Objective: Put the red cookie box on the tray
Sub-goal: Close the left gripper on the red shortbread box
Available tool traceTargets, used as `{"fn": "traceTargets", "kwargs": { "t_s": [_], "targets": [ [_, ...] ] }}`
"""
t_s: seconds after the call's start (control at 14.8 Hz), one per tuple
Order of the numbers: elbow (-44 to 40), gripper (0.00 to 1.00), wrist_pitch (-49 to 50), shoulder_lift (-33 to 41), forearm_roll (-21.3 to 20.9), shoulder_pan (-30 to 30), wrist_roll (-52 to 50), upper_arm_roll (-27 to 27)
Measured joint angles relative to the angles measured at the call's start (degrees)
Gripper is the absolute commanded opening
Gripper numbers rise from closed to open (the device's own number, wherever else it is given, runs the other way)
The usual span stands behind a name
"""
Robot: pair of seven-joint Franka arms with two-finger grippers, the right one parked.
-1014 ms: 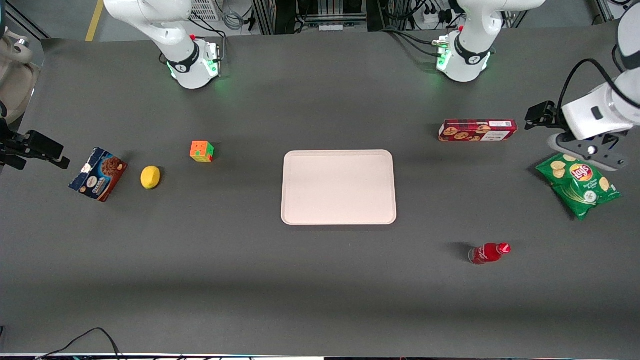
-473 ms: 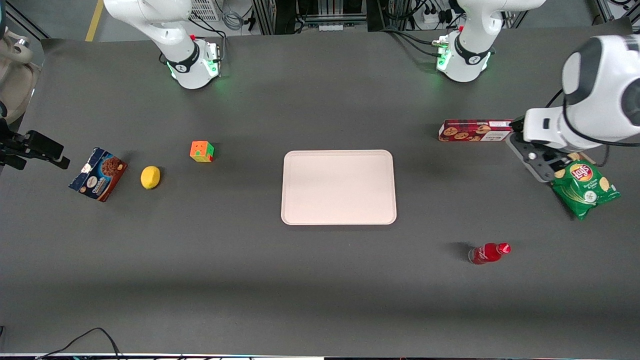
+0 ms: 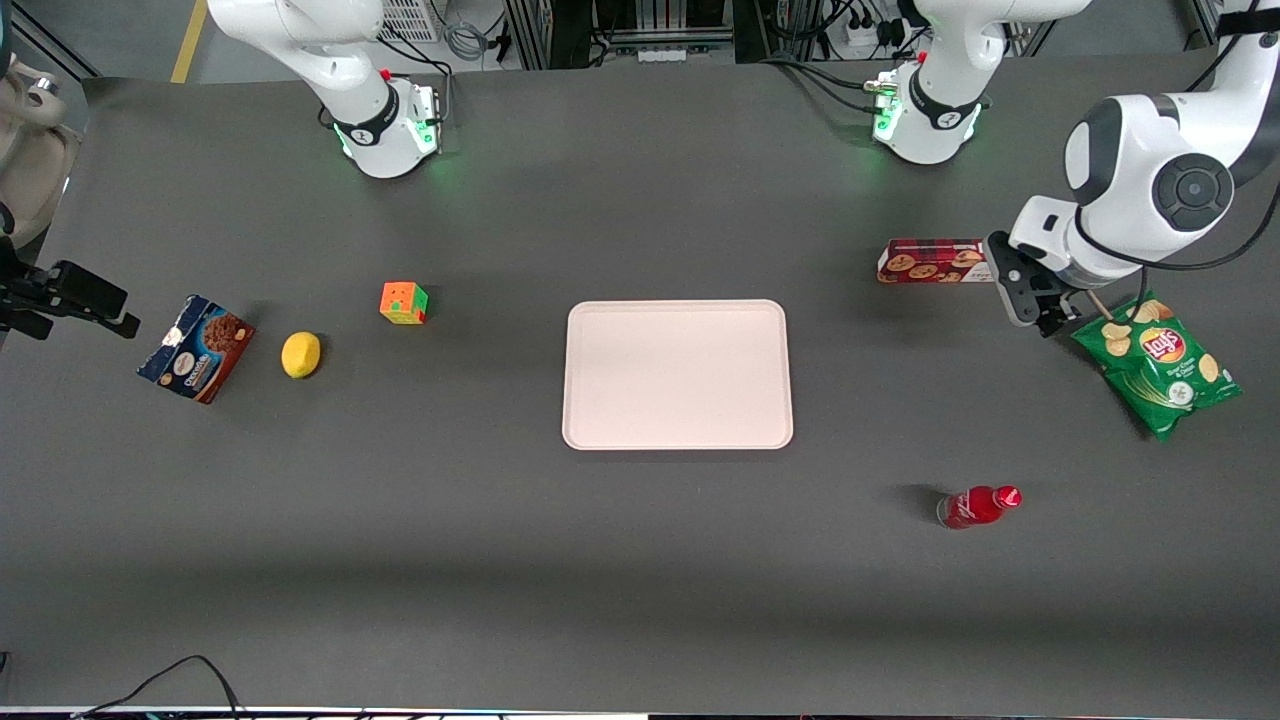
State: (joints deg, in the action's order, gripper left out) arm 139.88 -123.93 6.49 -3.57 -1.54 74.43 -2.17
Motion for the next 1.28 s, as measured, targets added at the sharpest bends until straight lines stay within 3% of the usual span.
{"fn": "traceTargets", "kwargs": {
  "t_s": [0.47, 0.81, 1.28],
  "targets": [
    [11.8, 1.0, -7.6, 1.3, 1.5, 1.5, 8.6, -2.5],
    [16.9, 1.0, -8.6, 4.6, 4.1, 1.5, 9.3, -2.2],
    [22.9, 1.0, -18.5, 5.5, 4.3, 1.4, 9.5, -2.1]
  ]
}}
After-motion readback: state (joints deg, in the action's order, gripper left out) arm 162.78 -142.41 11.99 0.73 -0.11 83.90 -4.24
